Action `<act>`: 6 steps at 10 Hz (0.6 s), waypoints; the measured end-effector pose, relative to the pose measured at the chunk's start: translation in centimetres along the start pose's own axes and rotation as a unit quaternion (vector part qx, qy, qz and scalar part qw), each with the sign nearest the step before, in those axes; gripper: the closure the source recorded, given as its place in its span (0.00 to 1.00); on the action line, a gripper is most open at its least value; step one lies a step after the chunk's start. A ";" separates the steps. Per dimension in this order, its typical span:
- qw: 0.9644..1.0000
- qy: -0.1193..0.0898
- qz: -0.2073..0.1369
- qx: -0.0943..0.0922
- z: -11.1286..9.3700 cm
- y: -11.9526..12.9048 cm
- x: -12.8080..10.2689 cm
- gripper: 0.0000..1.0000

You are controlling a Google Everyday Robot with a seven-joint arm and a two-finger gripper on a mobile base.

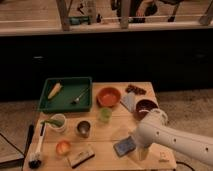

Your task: Place sponge in plastic cup

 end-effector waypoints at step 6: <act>1.000 -0.004 -0.008 -0.004 1.9 -0.2 -0.1 0.20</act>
